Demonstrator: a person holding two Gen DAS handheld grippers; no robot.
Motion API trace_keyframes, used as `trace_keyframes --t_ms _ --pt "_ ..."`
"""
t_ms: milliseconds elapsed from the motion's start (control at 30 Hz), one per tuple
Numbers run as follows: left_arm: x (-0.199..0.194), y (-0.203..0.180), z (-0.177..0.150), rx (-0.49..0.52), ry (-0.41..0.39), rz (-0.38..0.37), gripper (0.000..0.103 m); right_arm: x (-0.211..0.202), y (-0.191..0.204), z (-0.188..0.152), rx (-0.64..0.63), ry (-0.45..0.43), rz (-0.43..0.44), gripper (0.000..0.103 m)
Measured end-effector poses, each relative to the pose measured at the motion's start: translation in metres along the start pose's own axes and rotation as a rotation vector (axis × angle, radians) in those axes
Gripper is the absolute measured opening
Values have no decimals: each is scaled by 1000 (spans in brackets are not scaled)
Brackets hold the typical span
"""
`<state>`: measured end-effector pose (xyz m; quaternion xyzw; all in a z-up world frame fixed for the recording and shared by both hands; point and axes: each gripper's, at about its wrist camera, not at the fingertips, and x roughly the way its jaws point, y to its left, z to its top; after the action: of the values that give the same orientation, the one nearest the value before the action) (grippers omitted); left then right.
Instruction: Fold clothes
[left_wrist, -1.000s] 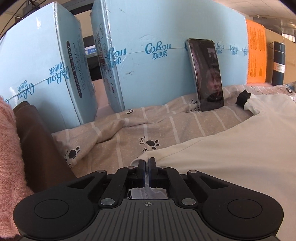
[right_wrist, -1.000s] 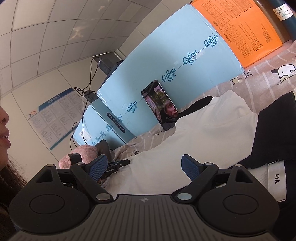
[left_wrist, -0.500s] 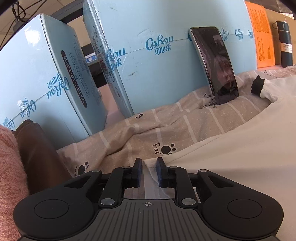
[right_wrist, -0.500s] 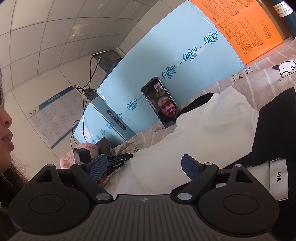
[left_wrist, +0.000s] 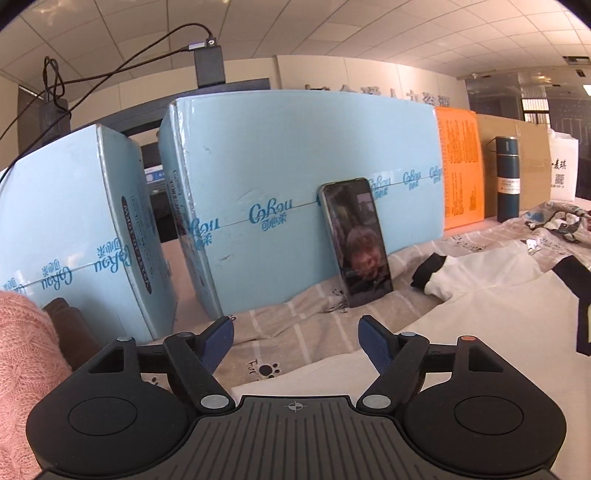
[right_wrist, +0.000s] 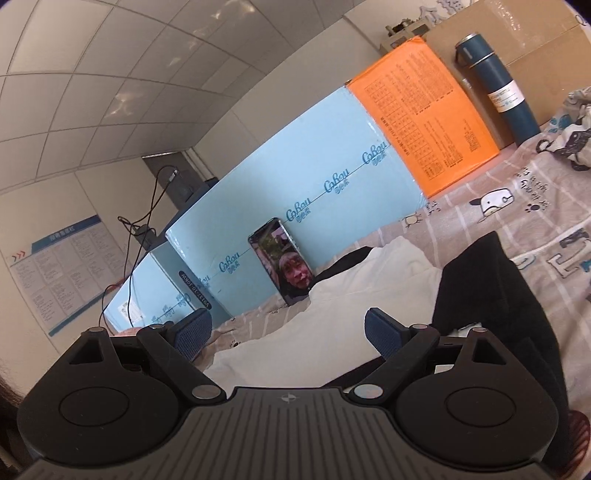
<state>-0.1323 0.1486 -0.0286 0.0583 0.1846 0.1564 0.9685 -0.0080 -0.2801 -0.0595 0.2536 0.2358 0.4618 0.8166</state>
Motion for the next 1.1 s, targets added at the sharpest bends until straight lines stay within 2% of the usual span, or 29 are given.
trace_keyframes --t_ms 167,333,533,667,833,900,967,1033,1067,1100 --pt "-23 -43 5 81 -53 -146 83 -60 -7 -10 52 -85 -175 91" --pt "-53 -99 5 185 -78 -340 83 -79 -20 -19 103 -59 -271 92" --pt "-92 -166 -6 264 -75 -629 83 -79 -35 -25 174 3 -307 92" --pt "-106 -200 -7 262 -70 -801 83 -75 -39 -27 203 33 -321 92" --pt "-111 -248 -20 268 26 -1018 83 -69 -42 -27 242 58 -332 92" --pt "-103 -266 -31 286 106 -1044 83 -67 -44 -28 257 68 -337 92" --pt "-95 -279 -44 310 175 -1029 82 -63 -44 -28 268 75 -338 92" --pt "-92 -282 -51 331 184 -989 79 -57 -43 -27 268 77 -332 92" --pt "-91 -281 -52 330 177 -979 75 -53 -42 -26 268 78 -328 92" --pt "-90 -279 -52 326 173 -967 63 -49 -43 -26 269 76 -327 92"
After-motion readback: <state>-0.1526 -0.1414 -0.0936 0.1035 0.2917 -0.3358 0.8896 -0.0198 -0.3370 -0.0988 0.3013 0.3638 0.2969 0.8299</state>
